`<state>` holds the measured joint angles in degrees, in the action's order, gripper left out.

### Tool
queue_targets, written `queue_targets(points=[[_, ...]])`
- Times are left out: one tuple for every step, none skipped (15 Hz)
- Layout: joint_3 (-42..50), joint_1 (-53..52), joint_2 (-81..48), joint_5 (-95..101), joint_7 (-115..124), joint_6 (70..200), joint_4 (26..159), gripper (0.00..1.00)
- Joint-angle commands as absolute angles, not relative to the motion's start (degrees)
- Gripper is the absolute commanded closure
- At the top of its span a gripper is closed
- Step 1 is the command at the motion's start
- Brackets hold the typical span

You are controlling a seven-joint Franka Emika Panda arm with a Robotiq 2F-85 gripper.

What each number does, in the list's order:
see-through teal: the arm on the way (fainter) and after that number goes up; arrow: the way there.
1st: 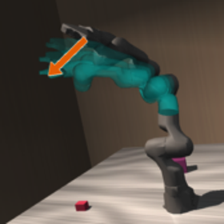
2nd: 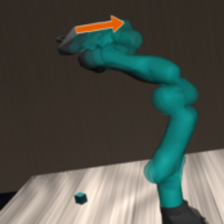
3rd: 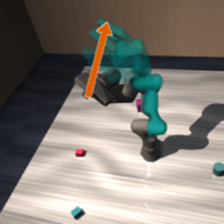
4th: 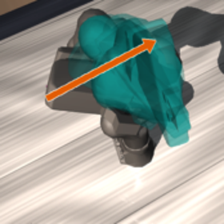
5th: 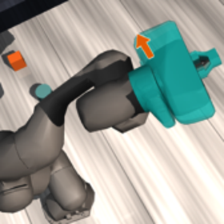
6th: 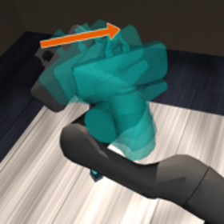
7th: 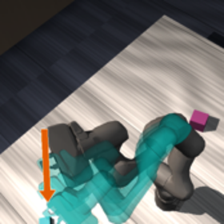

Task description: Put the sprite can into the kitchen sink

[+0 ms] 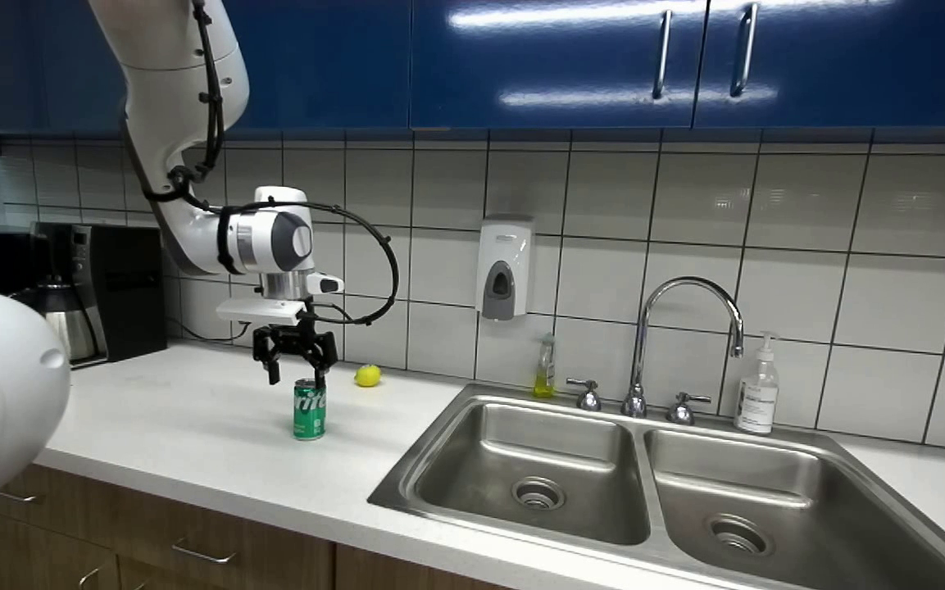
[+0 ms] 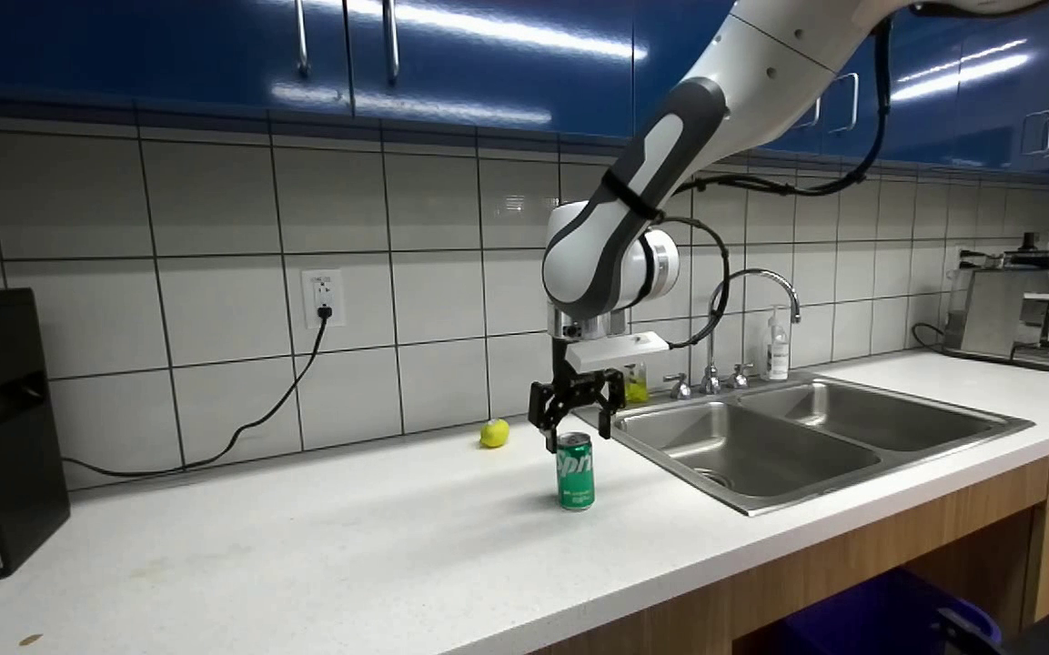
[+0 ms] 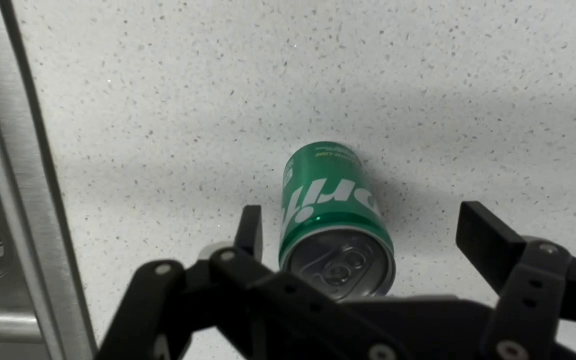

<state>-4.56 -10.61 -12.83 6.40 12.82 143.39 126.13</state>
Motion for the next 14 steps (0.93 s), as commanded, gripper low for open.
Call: queue_targets(points=[[-4.9,-10.7,-14.1,5.8,13.8,142.1,124.5,0.00],[-4.7,-10.7,-14.4,6.1,13.8,142.3,124.4,0.00],[-4.4,-10.7,-14.7,6.7,14.2,142.5,124.3,0.00],[-4.3,-10.7,-15.0,6.7,14.0,142.5,124.2,0.00],[-4.3,-10.6,-15.4,6.5,13.9,142.6,123.9,0.00],[-4.1,-10.7,-15.7,6.7,14.1,143.0,123.7,0.00],[-4.2,-10.6,-16.1,6.2,13.8,143.2,123.4,0.00],[-4.2,-10.5,-16.6,5.9,13.7,143.4,123.0,0.00],[-4.1,-10.6,-16.9,6.1,13.9,143.4,122.7,0.00],[-4.0,-10.7,-17.2,6.0,13.9,143.4,122.3,0.00],[-4.1,-10.7,-17.5,5.9,13.8,143.5,121.9,0.00],[-3.9,-10.8,-17.9,6.3,14.0,143.5,121.5,0.00],[-3.9,-10.8,-18.2,6.2,14.0,143.6,121.2,0.00],[-3.8,-10.8,-18.5,6.2,14.0,143.8,120.9,0.00]])
